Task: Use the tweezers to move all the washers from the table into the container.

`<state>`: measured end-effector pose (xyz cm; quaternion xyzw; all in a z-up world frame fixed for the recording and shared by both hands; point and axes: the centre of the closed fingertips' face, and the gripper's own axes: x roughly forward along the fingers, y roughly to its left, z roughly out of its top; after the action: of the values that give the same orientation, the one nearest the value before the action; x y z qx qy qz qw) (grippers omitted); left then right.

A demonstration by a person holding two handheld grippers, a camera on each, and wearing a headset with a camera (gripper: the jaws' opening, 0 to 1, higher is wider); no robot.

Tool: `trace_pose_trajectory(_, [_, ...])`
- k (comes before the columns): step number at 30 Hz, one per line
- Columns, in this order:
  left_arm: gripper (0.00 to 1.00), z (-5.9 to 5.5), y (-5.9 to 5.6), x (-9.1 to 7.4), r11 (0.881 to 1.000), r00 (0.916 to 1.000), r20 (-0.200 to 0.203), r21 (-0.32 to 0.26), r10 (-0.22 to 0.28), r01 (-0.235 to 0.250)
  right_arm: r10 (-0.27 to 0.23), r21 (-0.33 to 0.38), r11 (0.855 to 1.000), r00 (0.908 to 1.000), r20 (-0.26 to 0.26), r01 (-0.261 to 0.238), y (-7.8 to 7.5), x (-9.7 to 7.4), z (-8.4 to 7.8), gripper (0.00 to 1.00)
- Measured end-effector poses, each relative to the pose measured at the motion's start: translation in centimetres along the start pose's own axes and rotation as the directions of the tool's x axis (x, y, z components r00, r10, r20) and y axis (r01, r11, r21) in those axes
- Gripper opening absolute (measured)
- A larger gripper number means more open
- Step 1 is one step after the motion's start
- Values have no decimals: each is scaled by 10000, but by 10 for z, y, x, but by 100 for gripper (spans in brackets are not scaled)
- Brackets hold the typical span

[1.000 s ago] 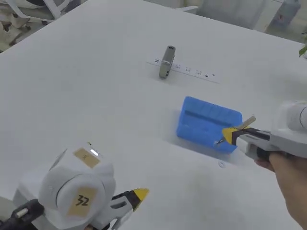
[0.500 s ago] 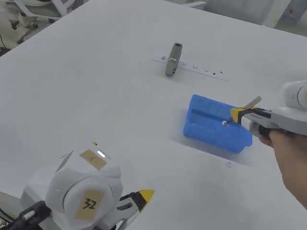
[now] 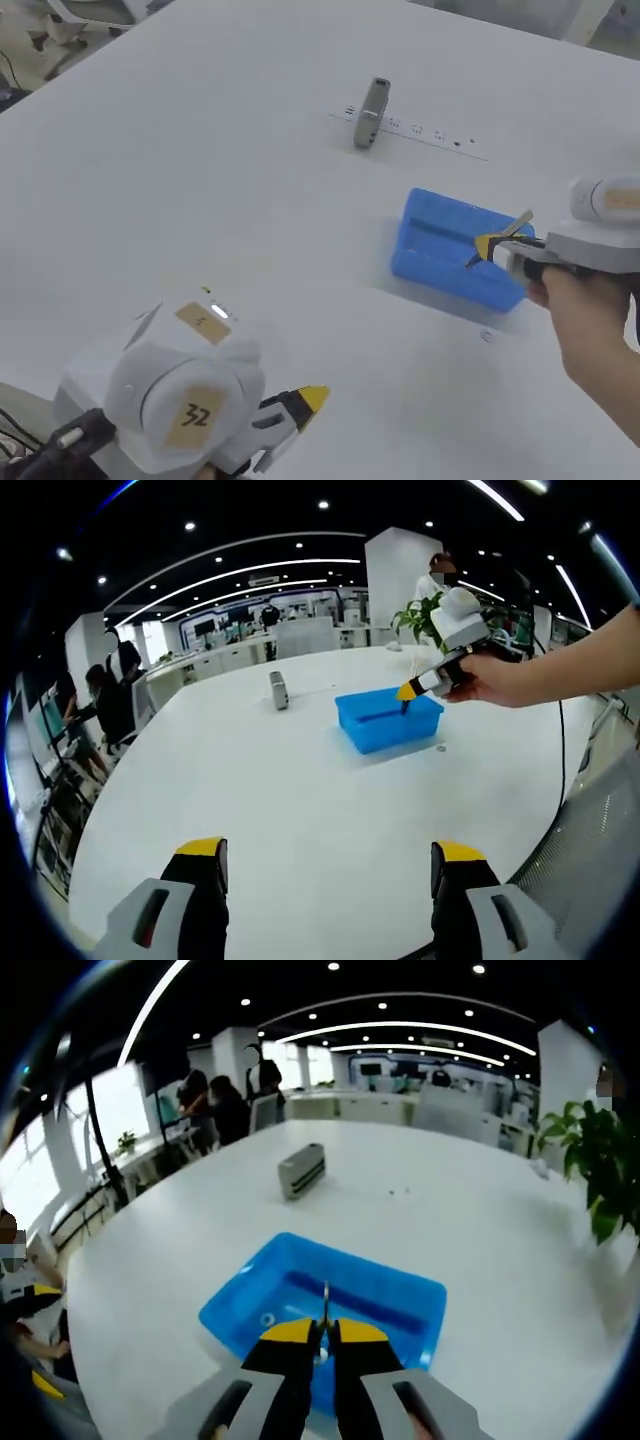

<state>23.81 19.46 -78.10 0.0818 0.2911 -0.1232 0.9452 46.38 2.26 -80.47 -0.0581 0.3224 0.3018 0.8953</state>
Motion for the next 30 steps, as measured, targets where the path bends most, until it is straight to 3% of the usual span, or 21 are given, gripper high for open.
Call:
trace_pose_trajectory(10, [85, 1, 0, 0, 10000, 10000, 16, 20, -2, 2, 5, -48, 10000, 9989, -478, -7, 2, 3, -15, 3])
trace_pose_trajectory(21, [85, -1, -1, 0, 10000, 10000, -44, 25, -12, 13, 96, -193, 9998, 9994, -338, -103, 13, 5, -16, 3])
trace_pose_trajectory(30, [85, 0, -2, 0, 10000, 10000, -14, 8, -60, 60, 165, -119, 9998, 9990, -425, -170, 11, 4, -16, 4])
